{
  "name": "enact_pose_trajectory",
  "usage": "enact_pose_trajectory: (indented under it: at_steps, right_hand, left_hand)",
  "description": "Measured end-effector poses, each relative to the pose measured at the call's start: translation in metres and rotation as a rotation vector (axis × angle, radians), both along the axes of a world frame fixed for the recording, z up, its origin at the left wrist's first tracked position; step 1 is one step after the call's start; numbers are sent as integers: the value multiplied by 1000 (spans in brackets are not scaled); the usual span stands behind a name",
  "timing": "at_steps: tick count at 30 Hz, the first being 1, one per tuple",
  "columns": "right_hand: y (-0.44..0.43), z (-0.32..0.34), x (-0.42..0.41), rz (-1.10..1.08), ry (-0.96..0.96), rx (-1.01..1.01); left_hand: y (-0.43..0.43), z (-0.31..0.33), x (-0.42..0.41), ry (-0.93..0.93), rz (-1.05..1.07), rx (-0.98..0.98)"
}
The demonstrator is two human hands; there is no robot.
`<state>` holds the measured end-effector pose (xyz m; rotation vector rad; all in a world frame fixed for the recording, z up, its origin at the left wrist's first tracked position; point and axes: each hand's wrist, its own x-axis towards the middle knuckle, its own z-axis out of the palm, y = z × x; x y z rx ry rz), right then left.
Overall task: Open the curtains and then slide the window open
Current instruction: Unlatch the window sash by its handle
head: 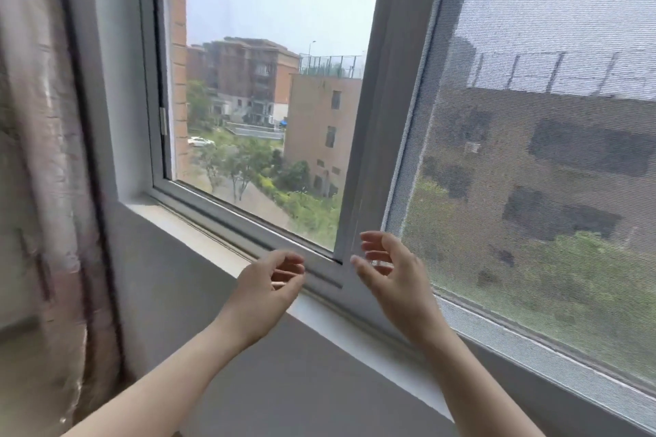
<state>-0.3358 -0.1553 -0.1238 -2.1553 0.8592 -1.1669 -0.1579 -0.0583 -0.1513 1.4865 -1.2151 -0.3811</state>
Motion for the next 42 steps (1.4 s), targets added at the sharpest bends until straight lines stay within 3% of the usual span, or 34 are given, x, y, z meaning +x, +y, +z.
enact_pose_trajectory:
  at_steps: [7,17,28,42]
  right_hand:
    - [-42,-5,124,218,44,33]
    - [-65,-1,340,354,76,-9]
    - [-92,17,532,316,155,-63]
    - [-188,50,681,254,285,-425]
  left_hand:
    - [-2,-9,104,33,231,1]
    - [-3,-12,303,14,407,1]
    - [-34,-16,512,-14,444,44]
    - [-130,-20,648,-31,450,-38]
